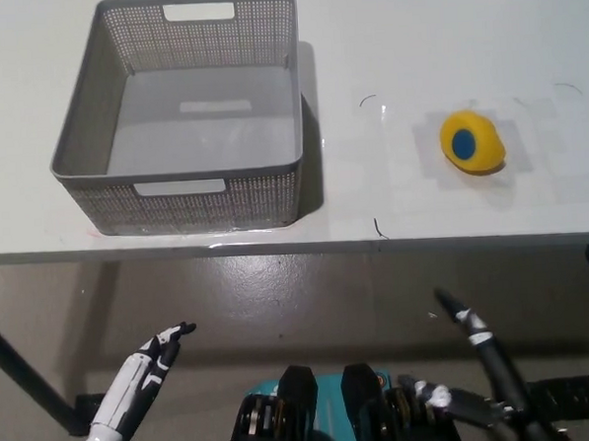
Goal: Use the right hand to pick up a yellow duck toy and place it into a container on the left hand side
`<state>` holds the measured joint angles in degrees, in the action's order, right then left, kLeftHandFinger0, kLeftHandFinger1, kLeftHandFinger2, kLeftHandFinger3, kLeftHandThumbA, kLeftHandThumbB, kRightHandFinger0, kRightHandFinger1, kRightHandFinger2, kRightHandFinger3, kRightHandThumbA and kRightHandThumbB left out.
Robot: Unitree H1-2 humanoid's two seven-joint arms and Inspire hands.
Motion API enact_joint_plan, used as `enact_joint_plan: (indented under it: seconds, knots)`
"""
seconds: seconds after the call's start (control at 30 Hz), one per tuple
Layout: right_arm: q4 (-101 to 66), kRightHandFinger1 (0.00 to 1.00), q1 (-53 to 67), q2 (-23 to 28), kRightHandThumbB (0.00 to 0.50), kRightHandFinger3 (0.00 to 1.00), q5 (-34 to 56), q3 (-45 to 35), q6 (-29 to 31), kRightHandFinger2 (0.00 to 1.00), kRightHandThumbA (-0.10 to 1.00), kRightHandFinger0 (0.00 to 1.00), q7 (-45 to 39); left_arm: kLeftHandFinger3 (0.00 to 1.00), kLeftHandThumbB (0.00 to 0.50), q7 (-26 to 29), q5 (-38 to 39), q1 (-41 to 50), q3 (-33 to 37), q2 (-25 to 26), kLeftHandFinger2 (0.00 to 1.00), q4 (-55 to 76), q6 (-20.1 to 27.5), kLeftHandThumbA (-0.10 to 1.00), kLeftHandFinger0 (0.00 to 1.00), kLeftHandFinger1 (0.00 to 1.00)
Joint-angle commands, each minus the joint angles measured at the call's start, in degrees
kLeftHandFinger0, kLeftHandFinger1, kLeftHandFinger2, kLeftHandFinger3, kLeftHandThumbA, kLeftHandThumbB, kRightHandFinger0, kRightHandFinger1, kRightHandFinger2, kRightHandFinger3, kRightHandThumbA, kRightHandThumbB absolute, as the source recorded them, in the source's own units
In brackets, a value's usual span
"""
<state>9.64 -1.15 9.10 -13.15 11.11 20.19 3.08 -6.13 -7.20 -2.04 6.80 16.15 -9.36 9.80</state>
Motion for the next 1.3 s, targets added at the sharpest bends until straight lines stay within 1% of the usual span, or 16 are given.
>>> enact_joint_plan:
  seconds: [0.0, 0.03, 0.1, 0.13, 0.23, 0.27, 0.37, 0.5, 0.6, 0.63, 0.73, 0.93, 1.1, 1.17, 1.2, 1.27]
  knots:
    - [-17.0, 1.00, 1.7, 4.5, 0.409, 1.00, -2.4, -4.3, -3.1, 1.00, 1.00, 1.00, -1.4, 1.00, 0.425, -3.5, -2.1, -2.3, 1.5, 3.4, 1.00, 1.4, 1.8, 1.00, 1.00, 1.00]
    - [-20.6, 1.00, 2.0, 5.3, 0.449, 1.00, -4.0, -5.3, -4.5, 1.00, 1.00, 1.00, -1.5, 1.00, 0.447, -3.9, -2.2, -2.3, 1.7, 3.5, 1.00, 1.7, 0.9, 1.00, 1.00, 1.00]
    - [-25.1, 1.00, 2.3, 6.1, 0.452, 1.00, -5.1, -6.5, -6.1, 1.00, 1.00, 1.00, -1.7, 1.00, 0.453, -4.4, -2.5, -2.2, 2.0, 3.7, 1.00, 2.2, -0.3, 1.00, 1.00, 1.00]
    - [-27.0, 1.00, 2.0, 6.5, 0.447, 1.00, -4.4, -7.2, -6.6, 1.00, 1.00, 1.00, -1.9, 1.00, 0.437, -4.4, -2.9, -2.5, 2.1, 3.8, 1.00, 2.4, -0.4, 1.00, 1.00, 1.00]
    - [-31.6, 1.00, 1.2, 7.1, 0.433, 1.00, -3.1, -8.8, -9.0, 1.00, 1.00, 1.00, -2.6, 1.00, 0.438, -4.6, -3.4, -3.0, 2.2, 4.0, 1.00, 2.9, -1.7, 1.00, 1.00, 1.00]
    - [-33.7, 1.00, 0.2, 7.1, 0.410, 1.00, -4.4, -9.8, -10.0, 1.00, 1.00, 1.00, -2.4, 1.00, 0.436, -4.7, -3.3, -3.0, 2.1, 4.1, 1.00, 3.2, -2.0, 1.00, 1.00, 1.00]
    - [-35.8, 1.00, -2.2, 5.8, 0.430, 1.00, -6.1, -11.5, -12.2, 1.00, 1.00, 1.00, -1.4, 1.00, 0.435, -4.9, -3.5, -3.0, 2.2, 4.3, 1.00, 3.6, -2.2, 1.00, 1.00, 1.00]
    - [-34.6, 1.00, -8.0, 5.7, 0.380, 1.00, -8.7, -13.3, -14.1, 1.00, 1.00, 1.00, -1.1, 1.00, 0.434, -5.4, -3.6, -3.1, 2.6, 4.5, 1.00, 3.5, -1.7, 1.00, 1.00, 1.00]
    - [-31.9, 1.00, -14.7, 7.2, 0.411, 1.00, -13.0, -13.7, -19.2, 1.00, 1.00, 1.00, -3.0, 1.00, 0.420, -5.5, -2.9, -2.4, 2.6, 4.5, 1.00, 3.8, -1.4, 1.00, 1.00, 1.00]
    - [-30.9, 1.00, -16.2, 7.8, 0.403, 1.00, -13.7, -13.6, -20.1, 1.00, 1.00, 1.00, -3.6, 1.00, 0.421, -5.5, -2.7, -2.3, 2.6, 4.5, 1.00, 3.8, -1.5, 1.00, 1.00, 1.00]
    - [-28.1, 1.00, -20.9, 10.3, 0.422, 1.00, -17.0, -12.4, -24.4, 1.00, 1.00, 1.00, -6.8, 1.00, 0.415, -5.6, -2.5, -1.6, 2.4, 4.4, 1.00, 3.7, -1.1, 1.00, 1.00, 1.00]
    - [-18.2, 1.00, -37.4, 16.2, 0.495, 1.00, -18.6, -6.3, -38.5, 1.00, 0.98, 1.00, -20.3, 1.00, 0.416, -5.2, -2.1, -1.3, 2.2, 3.8, 1.00, 2.5, 0.4, 1.00, 1.00, 1.00]
    - [-6.3, 1.00, -47.1, 18.3, 0.492, 1.00, -20.0, -1.3, -40.4, 1.00, 0.99, 1.00, -24.6, 1.00, 0.419, -5.1, -1.5, -1.2, 1.9, 3.4, 1.00, 2.1, 1.1, 1.00, 1.00, 1.00]
    - [1.1, 1.00, -51.9, 17.9, 0.480, 1.00, -19.8, 0.7, -40.6, 1.00, 0.95, 1.00, -25.7, 1.00, 0.418, -5.2, -1.3, -0.6, 2.0, 3.3, 1.00, 2.3, 1.4, 1.00, 1.00, 1.00]
    - [2.9, 1.00, -52.9, 17.8, 0.496, 1.00, -19.3, 1.0, -40.6, 1.00, 0.94, 1.00, -25.9, 1.00, 0.418, -5.2, -1.4, -0.5, 2.0, 3.3, 1.00, 2.4, 1.4, 1.00, 1.00, 1.00]
    - [9.5, 1.00, -56.4, 17.4, 0.500, 1.00, -17.7, 2.0, -39.6, 1.00, 0.95, 1.00, -26.5, 1.00, 0.417, -5.1, -1.5, -0.4, 2.0, 3.3, 1.00, 2.3, 1.4, 1.00, 1.00, 1.00]
